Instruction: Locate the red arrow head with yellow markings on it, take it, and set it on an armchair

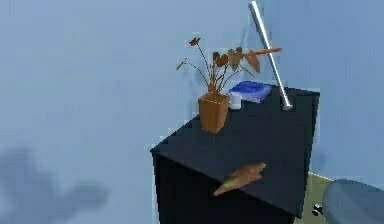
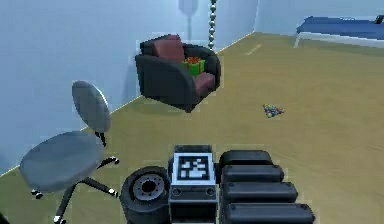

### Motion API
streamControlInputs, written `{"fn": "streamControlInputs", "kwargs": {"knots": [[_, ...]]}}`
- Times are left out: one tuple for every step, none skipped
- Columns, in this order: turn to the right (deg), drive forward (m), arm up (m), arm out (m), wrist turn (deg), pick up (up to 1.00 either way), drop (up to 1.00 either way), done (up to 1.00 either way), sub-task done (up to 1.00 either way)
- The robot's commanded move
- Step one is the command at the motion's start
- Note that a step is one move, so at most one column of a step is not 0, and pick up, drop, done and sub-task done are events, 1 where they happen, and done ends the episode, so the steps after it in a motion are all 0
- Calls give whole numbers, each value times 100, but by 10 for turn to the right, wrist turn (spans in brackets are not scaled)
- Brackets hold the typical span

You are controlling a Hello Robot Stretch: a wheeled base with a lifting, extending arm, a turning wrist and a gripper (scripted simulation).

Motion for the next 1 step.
{"fn": "streamControlInputs", "kwargs": {"knots": [[-450,0,0,0,0,0,0,0,0]]}}
